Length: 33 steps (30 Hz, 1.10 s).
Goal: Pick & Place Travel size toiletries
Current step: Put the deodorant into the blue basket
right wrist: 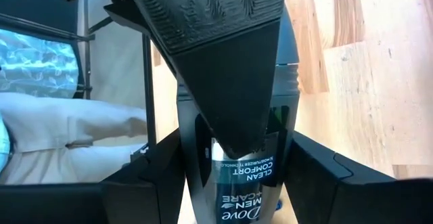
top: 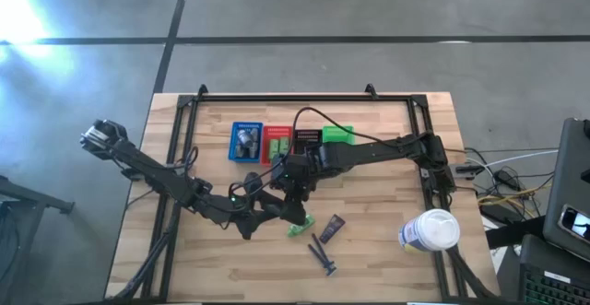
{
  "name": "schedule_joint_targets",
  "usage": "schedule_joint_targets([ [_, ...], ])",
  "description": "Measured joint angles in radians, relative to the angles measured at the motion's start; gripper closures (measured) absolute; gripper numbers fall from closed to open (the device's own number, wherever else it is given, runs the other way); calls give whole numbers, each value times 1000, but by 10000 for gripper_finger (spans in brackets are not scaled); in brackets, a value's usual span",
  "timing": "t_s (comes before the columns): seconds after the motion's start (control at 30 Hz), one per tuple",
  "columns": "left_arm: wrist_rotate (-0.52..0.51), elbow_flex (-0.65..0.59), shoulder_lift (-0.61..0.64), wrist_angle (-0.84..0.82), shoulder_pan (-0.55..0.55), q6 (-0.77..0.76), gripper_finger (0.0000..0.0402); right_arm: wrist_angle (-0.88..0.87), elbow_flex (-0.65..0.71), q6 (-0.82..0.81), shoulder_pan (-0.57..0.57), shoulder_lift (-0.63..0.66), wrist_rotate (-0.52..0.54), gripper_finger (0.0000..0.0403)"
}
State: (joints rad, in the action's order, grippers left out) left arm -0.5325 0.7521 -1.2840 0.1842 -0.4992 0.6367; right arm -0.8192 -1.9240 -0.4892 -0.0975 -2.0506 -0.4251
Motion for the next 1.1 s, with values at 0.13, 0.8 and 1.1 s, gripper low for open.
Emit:
schedule_joint_targets([
  [0.13,0,-1,0,-4,0,1,156,1,0,-2,1,0,-17,212],
  [0.8,-6,3,0,-24,0,15,196,0,-2,3,0,2,-26,209],
  [1.1,-35,1,1,-29,0,-4,196,-24,-3,19,3,9,-17,178],
])
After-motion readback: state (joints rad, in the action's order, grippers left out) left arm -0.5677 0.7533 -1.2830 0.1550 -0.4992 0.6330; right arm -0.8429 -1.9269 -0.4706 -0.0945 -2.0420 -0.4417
